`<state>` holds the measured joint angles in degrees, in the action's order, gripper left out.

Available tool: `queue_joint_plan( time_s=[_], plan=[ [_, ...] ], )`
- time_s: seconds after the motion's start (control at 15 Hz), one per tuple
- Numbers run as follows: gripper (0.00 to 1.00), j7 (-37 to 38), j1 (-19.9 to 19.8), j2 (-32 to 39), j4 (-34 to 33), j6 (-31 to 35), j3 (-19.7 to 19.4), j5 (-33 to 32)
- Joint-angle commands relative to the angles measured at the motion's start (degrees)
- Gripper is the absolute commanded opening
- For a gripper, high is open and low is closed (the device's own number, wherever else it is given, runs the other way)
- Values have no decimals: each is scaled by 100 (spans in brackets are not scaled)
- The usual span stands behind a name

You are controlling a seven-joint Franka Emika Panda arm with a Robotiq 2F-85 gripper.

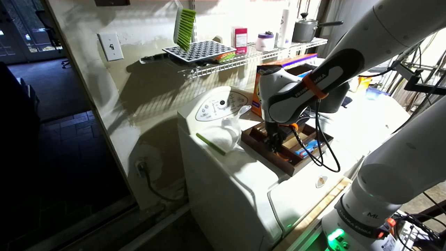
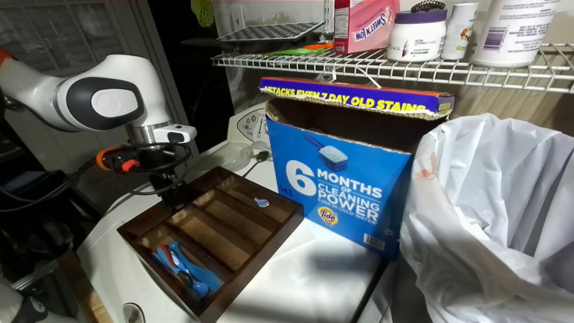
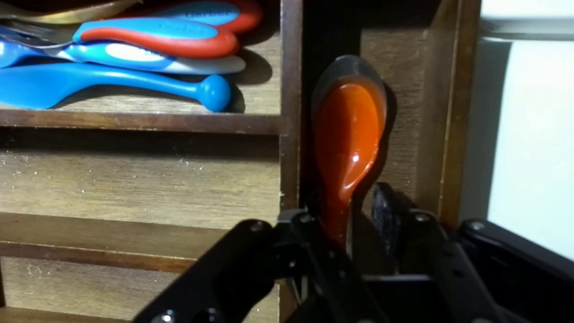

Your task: Remove the orange spoon from the wooden utensil holder and put it on the left washing machine

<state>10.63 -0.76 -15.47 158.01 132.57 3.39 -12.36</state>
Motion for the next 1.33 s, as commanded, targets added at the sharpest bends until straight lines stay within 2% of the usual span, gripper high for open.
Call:
queue_joint_plan(
  time_s=[0.0, 0.13, 0.4, 0.53, 0.67, 0.73, 0.8, 1.0, 1.13, 1.2, 1.27],
  plan=[
    [5, 195, -78, 222, -2, 231, 62, -211],
    [0, 224, -75, 269, -7, 278, 64, -246],
    [4, 254, -74, 272, -40, 269, 84, -291],
    [17, 271, -73, 277, -40, 263, 96, -321],
    [16, 286, -72, 299, -40, 272, 105, -360],
    [18, 304, -72, 307, -40, 274, 113, -386],
    [26, 313, -69, 316, -41, 283, 117, -401],
    [29, 343, -59, 329, -40, 292, 149, -425],
    [30, 364, -60, 342, -41, 299, 166, -458],
    [27, 369, -58, 347, -40, 307, 172, -472],
    [20, 371, -57, 334, -40, 289, 175, -486]
  ],
)
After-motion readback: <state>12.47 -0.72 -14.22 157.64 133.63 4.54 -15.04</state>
